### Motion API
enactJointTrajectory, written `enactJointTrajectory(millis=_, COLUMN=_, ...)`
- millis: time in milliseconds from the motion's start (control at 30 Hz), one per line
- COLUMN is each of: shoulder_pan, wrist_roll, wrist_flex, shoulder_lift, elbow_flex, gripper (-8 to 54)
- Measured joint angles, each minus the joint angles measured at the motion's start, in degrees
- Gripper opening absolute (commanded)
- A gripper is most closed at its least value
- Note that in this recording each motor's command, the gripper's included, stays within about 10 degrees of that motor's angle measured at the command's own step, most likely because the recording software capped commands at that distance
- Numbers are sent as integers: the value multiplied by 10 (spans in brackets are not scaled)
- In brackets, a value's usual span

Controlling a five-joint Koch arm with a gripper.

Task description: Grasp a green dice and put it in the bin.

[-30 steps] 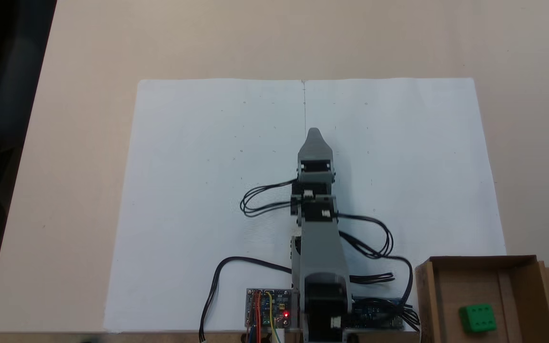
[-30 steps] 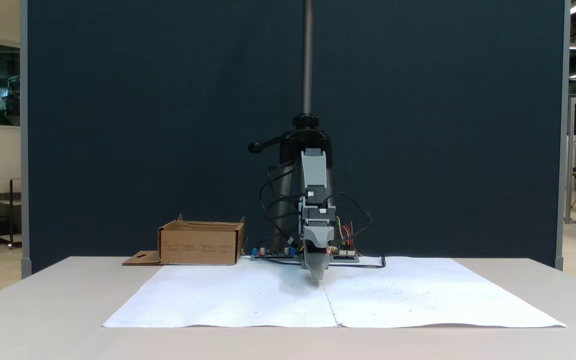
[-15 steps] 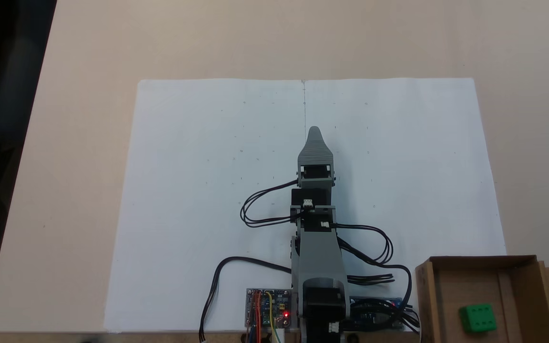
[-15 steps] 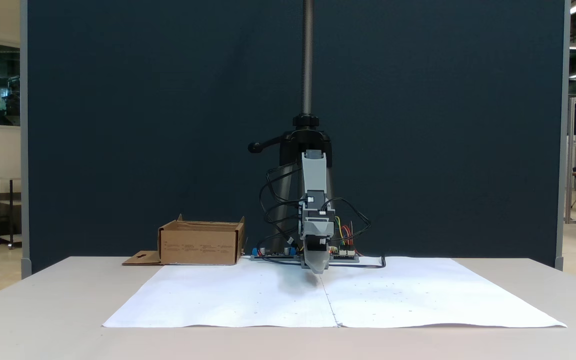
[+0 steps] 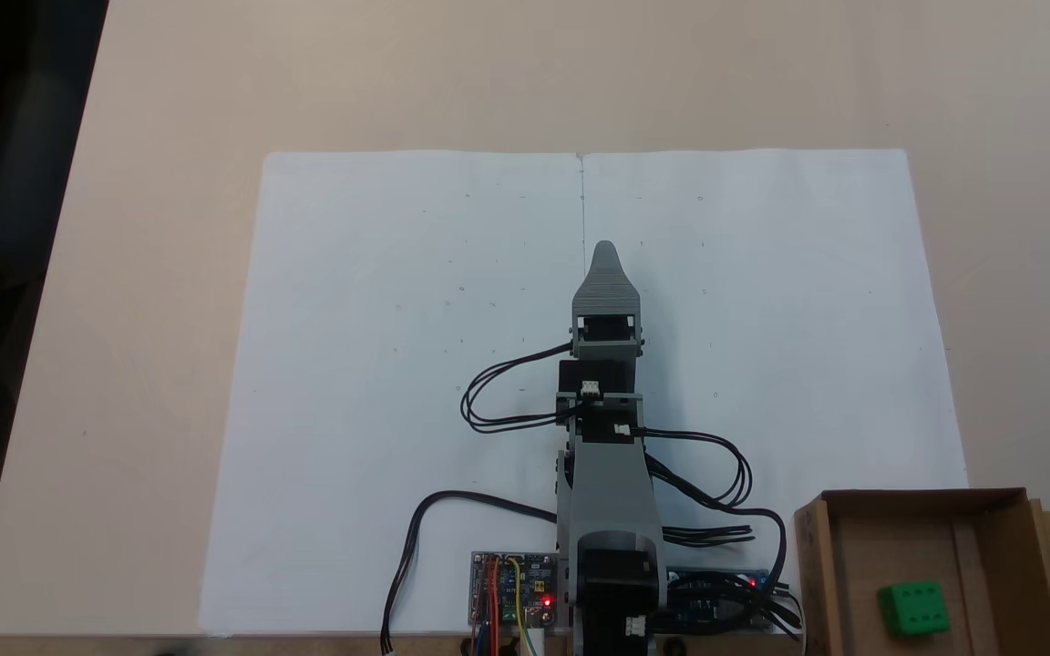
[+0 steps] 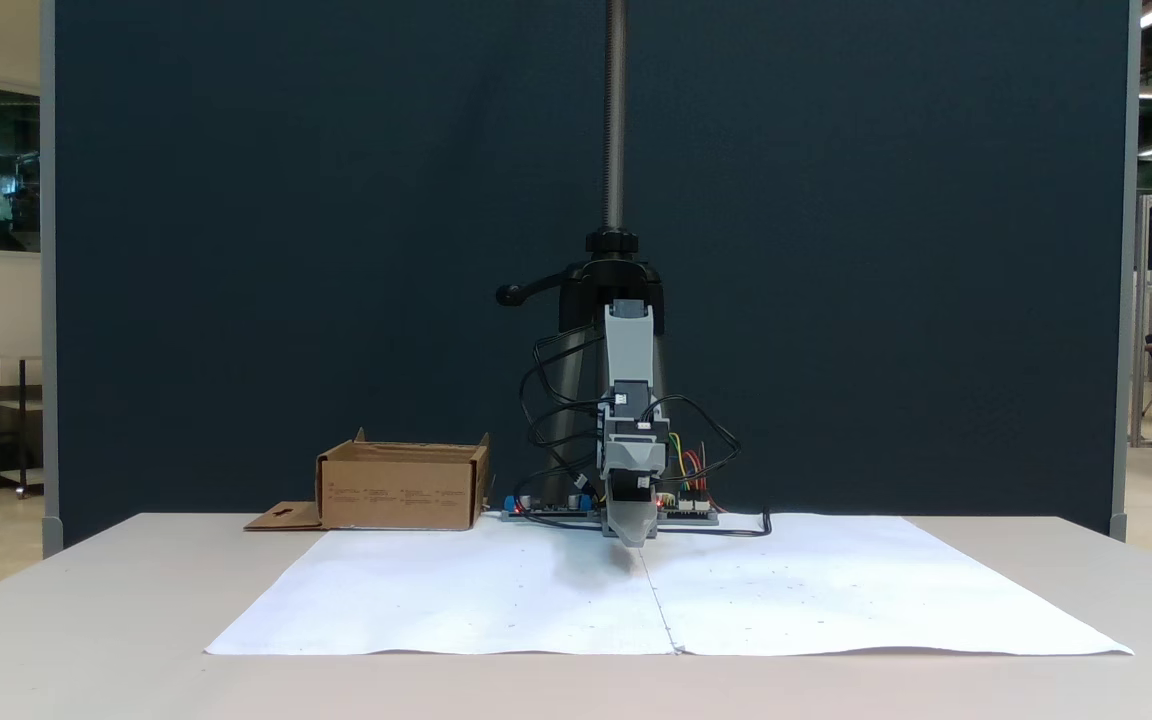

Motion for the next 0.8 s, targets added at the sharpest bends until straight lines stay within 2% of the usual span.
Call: enactJointTrajectory(millis=800, shoulder_pan=0, wrist_roll=0, wrist_flex=-95, shoulder_lift=0, elbow_flex=0, gripper=471)
